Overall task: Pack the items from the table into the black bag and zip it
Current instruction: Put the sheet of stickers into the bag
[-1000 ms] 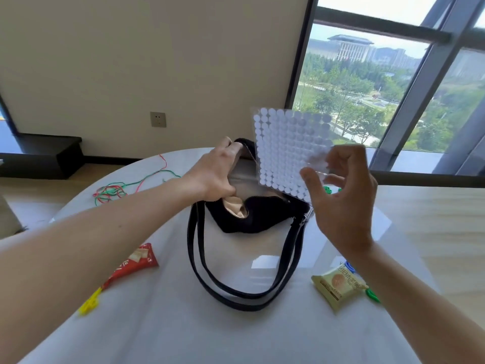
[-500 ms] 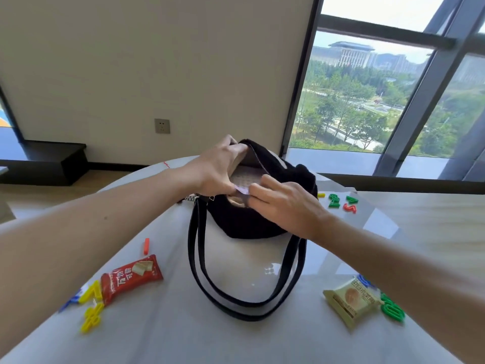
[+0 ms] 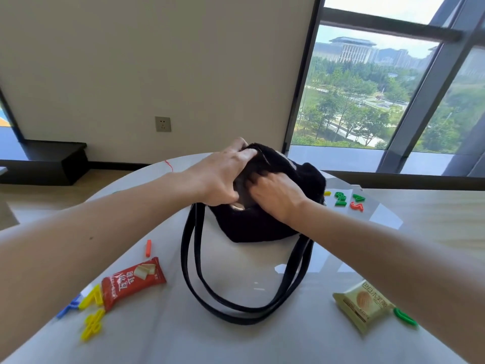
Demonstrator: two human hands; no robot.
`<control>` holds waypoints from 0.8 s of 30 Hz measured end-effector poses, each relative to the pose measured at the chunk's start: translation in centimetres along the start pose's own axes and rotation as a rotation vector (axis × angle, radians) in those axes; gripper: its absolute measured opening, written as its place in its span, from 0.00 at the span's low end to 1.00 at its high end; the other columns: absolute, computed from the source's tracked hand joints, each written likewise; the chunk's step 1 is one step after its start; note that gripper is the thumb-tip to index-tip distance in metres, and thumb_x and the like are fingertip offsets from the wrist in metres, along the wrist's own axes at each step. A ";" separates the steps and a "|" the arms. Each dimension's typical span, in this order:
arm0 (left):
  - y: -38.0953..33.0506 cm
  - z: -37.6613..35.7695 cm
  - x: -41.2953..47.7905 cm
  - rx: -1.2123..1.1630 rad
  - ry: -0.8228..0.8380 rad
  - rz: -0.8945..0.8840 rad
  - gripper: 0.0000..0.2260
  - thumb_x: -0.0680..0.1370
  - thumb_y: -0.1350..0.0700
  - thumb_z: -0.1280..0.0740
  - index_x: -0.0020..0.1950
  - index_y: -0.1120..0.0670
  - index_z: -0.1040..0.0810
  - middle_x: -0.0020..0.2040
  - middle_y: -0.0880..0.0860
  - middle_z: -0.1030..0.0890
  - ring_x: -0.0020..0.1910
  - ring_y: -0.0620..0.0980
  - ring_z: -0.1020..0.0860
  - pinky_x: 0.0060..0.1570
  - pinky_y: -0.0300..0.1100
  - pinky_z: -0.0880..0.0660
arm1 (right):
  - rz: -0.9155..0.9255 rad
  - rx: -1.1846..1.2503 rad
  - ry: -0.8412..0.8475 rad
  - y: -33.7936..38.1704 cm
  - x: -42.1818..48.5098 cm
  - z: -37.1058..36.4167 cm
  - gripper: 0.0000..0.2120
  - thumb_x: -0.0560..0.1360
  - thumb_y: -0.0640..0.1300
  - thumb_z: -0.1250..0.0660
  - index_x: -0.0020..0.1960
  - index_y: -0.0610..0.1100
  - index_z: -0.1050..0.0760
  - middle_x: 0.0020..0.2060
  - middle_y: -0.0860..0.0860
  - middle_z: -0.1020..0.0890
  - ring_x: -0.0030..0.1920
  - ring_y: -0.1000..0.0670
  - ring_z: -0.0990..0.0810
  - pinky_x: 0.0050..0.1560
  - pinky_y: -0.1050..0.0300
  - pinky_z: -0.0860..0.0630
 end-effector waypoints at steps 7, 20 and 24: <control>-0.9 -2.8 -3.5 0.000 0.050 -0.039 0.31 0.70 0.59 0.31 0.73 0.51 0.32 0.65 0.47 0.32 0.62 0.50 0.27 0.59 0.49 0.26 | -0.049 0.188 0.047 1.4 -5.2 2.6 0.18 0.80 0.39 0.45 0.68 0.42 0.30 0.63 0.46 0.24 0.61 0.45 0.22 0.52 0.51 0.21; 3.9 -1.4 -15.8 -0.117 0.168 0.235 0.24 0.77 0.47 0.32 0.73 0.45 0.32 0.68 0.44 0.30 0.68 0.43 0.33 0.68 0.40 0.37 | -0.018 0.592 -0.114 7.6 -10.9 9.3 0.03 0.75 0.46 0.35 0.46 0.48 0.24 0.42 0.55 0.22 0.39 0.54 0.28 0.40 0.60 0.30; 8.5 -1.0 -19.7 0.074 0.299 0.436 0.27 0.78 0.46 0.34 0.76 0.46 0.38 0.76 0.48 0.36 0.75 0.47 0.39 0.70 0.39 0.42 | -0.003 0.814 -0.004 10.1 -7.8 9.0 0.15 0.76 0.55 0.39 0.62 0.57 0.31 0.54 0.63 0.26 0.50 0.58 0.26 0.48 0.58 0.26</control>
Point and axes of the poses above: each hand's wrist, its own x-axis towards the middle knuckle, its own z-axis out of the back of the hand, y = z × x, the point moved 9 cm from there along x, towards the middle knuckle
